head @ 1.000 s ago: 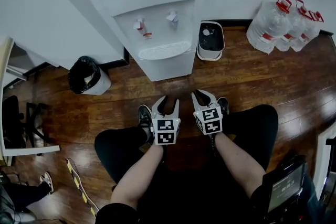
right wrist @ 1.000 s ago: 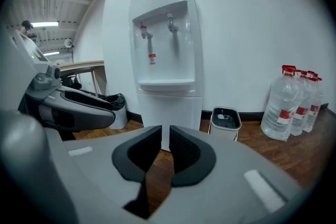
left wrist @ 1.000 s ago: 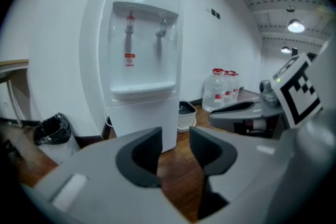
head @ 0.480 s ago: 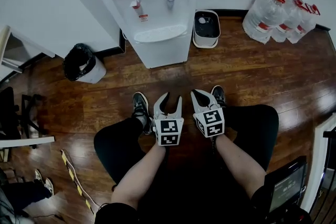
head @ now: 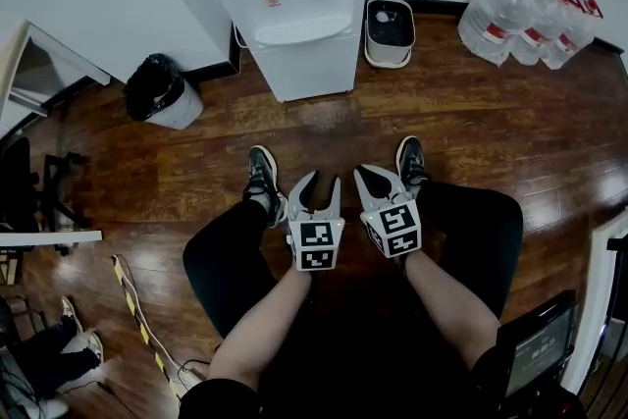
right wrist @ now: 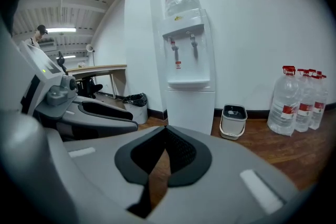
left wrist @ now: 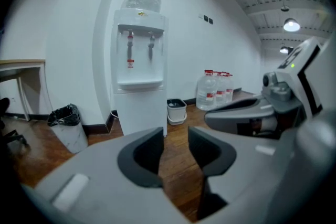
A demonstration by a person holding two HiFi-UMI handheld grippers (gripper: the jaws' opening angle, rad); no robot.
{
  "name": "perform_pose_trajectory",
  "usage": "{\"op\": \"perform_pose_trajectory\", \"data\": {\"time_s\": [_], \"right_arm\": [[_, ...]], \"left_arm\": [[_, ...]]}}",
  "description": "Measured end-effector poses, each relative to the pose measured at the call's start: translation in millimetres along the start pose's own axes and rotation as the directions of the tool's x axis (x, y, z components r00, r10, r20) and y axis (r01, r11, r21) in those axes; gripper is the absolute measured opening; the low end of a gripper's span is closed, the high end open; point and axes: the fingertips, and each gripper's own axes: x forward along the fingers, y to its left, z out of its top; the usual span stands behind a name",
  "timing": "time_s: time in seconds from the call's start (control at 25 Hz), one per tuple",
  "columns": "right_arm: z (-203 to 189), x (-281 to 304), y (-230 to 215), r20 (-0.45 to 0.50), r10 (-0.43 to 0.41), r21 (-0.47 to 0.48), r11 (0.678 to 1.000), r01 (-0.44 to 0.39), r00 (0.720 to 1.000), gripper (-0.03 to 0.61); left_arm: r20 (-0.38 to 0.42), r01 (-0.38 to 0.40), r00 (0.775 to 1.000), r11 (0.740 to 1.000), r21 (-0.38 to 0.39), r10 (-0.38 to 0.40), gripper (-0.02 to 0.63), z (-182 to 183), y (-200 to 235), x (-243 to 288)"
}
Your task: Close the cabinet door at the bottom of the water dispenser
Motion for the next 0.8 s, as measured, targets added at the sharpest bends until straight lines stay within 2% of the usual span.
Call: {"op": "perform_pose_trajectory", "data": {"time_s": [0.4, 0.6, 0.8], "right_arm": [[-18.2, -37.3, 21.0, 0.002, -0.001, -0.004, 1.0, 0.001, 1.0, 0.005], [-20.2, -50.3, 36.7, 0.013, 0.015, -0.027, 1.0, -0.014, 1.0, 0.005], [-31.7, -66.0, 39.1, 0.012, -0.01, -0.026, 1.0, 0.01, 1.0, 0.005]], "left_arm": [[0.007, -0.003, 1.0, 1.0, -0.006, 0.003, 0.163, -18.1, -29.5, -40.0], [0.008, -0.014, 1.0, 1.0, -0.009, 0.015, 0.161, -28.5, -33.9, -56.7], [0.01, -0.017, 1.0, 1.0, 0.007, 0.017, 0.16, -36.8, -36.2, -76.4]]}}
